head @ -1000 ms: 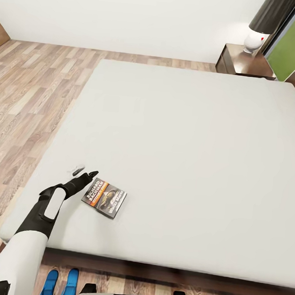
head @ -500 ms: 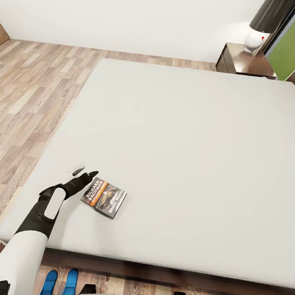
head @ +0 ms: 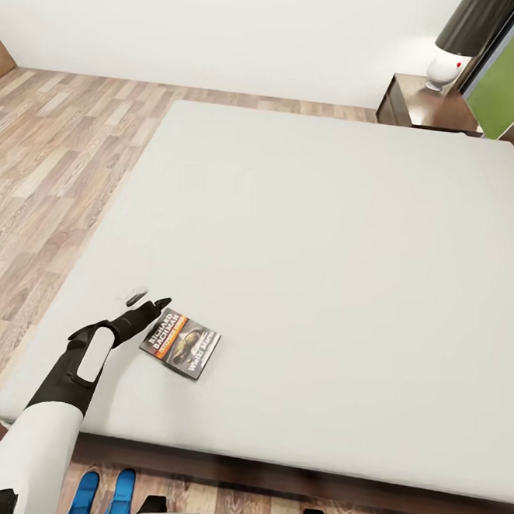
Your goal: In the bedroom, move the book from the bed onto either nightstand, and place the two sandals side by side next to the bed.
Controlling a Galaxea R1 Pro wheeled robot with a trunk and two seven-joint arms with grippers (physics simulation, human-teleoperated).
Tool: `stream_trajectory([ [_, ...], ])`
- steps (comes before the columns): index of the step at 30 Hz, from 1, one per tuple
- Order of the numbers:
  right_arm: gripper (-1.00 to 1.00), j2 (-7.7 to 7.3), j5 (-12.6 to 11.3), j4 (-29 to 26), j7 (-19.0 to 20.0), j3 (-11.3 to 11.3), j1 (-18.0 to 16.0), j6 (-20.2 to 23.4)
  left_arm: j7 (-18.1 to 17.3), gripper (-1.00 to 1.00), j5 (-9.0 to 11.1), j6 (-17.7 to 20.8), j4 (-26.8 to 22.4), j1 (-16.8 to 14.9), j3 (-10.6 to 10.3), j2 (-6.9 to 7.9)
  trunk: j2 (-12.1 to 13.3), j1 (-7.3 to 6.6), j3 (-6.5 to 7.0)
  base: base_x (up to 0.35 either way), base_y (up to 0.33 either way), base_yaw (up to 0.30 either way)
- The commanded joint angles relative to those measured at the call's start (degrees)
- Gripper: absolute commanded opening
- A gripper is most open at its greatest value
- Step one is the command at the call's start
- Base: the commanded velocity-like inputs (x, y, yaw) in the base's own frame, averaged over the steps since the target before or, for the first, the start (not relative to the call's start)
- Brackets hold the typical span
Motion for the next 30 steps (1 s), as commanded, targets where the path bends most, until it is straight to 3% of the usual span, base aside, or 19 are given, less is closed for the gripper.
stream_trajectory([
  [1, 1.00, -0.05, 0.5, 0.2, 0.0, -0.5, -0.1, -0.4, -0.2, 1.00, 0.2, 0.4, -0.1, 0.0, 0.2, -0.02, 0.0, 0.00, -0.03, 0.000, 0.000, 0.000],
  [8, 1.00, -0.06, 0.5, 0.2, 0.0, -0.5, -0.1, -0.4, -0.2, 1.00, 0.2, 0.4, 0.0, 0.0, 0.1, -0.02, 0.0, 0.00, -0.03, 0.000, 0.000, 0.000],
  [13, 1.00, -0.04, 0.5, 0.2, 0.0, -0.5, -0.1, -0.4, -0.2, 1.00, 0.2, 0.4, 0.0, 0.0, 0.2, -0.02, -2.0, 1.10, -0.93, 0.000, 0.000, 0.000],
  [30, 1.00, -0.05, 0.5, 0.2, 0.0, -0.5, -0.1, -0.4, -0.2, 1.00, 0.2, 0.4, 0.0, 0.0, 0.1, -0.02, -2.0, 1.10, -0.93, 0.000, 0.000, 0.000],
])
